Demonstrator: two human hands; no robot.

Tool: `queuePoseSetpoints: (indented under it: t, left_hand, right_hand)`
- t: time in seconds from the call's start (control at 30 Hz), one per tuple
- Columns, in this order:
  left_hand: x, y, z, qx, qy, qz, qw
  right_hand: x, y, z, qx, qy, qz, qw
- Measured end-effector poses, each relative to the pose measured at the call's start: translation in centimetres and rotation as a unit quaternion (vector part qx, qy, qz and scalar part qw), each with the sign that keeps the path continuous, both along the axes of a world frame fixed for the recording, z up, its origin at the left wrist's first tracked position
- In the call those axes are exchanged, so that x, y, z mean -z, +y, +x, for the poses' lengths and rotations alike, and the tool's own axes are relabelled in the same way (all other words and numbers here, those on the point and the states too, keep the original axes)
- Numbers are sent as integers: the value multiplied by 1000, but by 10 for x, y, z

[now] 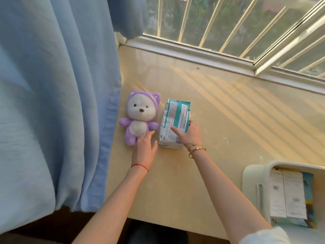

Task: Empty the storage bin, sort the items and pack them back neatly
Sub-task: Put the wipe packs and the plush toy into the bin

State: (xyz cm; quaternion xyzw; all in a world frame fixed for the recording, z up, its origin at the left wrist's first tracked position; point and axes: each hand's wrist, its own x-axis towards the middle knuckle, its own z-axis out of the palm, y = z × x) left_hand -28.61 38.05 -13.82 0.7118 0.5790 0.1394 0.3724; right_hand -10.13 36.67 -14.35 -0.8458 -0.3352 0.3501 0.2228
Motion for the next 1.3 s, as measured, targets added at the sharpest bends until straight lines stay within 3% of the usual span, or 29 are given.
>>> queuePoseSetpoints:
  t: [0.4, 0.63, 0.77, 1.3]
  left_hand:
    - [42, 1, 31, 0, -15, -51, 999]
    - [59, 6, 63, -47, 72, -101, 991]
    - [63, 7, 69, -71, 63, -147, 985]
    - [-56, -66, 61, -87, -75, -184, 976]
  right_hand:
    - [25, -15, 17, 73, -5, 56, 996]
    - [20, -58, 48, 140, 41, 50, 988]
    - [11, -79, 56, 159, 39, 52, 985]
    - [-94, -184, 66, 231, 93, 133, 959]
